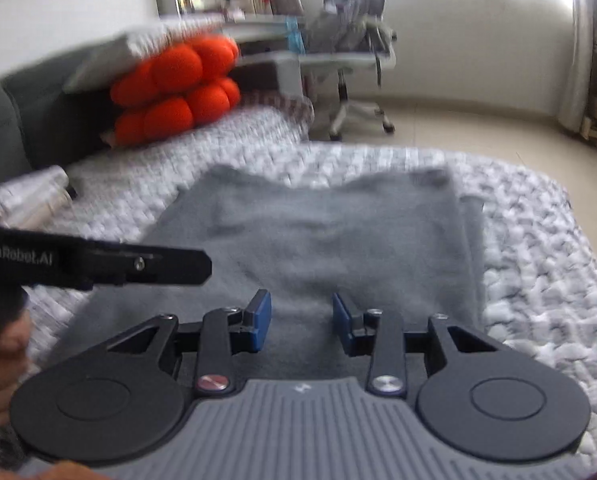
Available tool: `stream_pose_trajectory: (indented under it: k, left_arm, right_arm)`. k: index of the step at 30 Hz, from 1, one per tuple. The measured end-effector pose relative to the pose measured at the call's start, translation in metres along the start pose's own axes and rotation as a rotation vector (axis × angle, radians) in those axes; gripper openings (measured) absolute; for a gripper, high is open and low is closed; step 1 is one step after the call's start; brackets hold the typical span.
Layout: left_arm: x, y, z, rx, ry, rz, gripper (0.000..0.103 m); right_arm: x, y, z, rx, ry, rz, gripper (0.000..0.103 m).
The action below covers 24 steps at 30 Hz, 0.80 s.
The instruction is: Fold clothes
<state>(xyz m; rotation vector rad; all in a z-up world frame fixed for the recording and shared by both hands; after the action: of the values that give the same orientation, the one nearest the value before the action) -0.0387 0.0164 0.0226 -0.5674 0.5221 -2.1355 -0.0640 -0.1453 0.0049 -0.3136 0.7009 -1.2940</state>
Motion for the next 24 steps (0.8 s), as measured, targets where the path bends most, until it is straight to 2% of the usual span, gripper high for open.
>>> stream_pose_trajectory:
  k: [3, 10, 11, 12, 14, 20, 24]
  left_arm:
    - [-0.004, 0.001, -0.005, -0.016, 0.013, 0.046, 0.048]
    - [-0.013, 0.002, -0.018, -0.047, 0.047, 0.138, 0.043]
    - [-0.013, 0.001, -0.019, -0.045, 0.058, 0.141, 0.043]
    - [-0.011, 0.000, -0.020, -0.044, 0.067, 0.147, 0.043]
    - [-0.007, -0.001, -0.022, -0.042, 0.085, 0.160, 0.043]
    - [-0.011, -0.003, -0.020, -0.052, 0.070, 0.159, 0.043]
    - [-0.013, -0.006, -0.021, -0.048, 0.062, 0.157, 0.043]
  right_arm:
    - [0.004, 0.000, -0.008, 0.033, -0.057, -0.031, 0.039]
    - [0.050, -0.022, -0.007, 0.083, 0.005, -0.121, 0.039]
    - [0.058, -0.025, -0.007, 0.087, 0.027, -0.126, 0.041]
    - [0.066, -0.027, -0.007, 0.092, 0.045, -0.140, 0.052]
    - [0.074, -0.029, -0.009, 0.107, 0.052, -0.217, 0.066]
    - [0.080, -0.038, -0.015, 0.130, 0.061, -0.221, 0.066]
    - [0.098, -0.046, -0.018, 0.140, 0.118, -0.230, 0.066]
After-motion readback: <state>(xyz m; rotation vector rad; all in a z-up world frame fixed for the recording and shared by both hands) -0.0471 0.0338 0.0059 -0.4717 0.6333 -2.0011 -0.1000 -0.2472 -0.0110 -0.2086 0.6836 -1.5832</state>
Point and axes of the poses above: each gripper's, at about its wrist camera, not at the fingertips, and y roughly the way its jaws point, x to its right, z to its top, the point moved 2 cm from there along y, roughly the way its jaws point, and after that the axes turned 13 degrees about y, right-handed, at the moved point
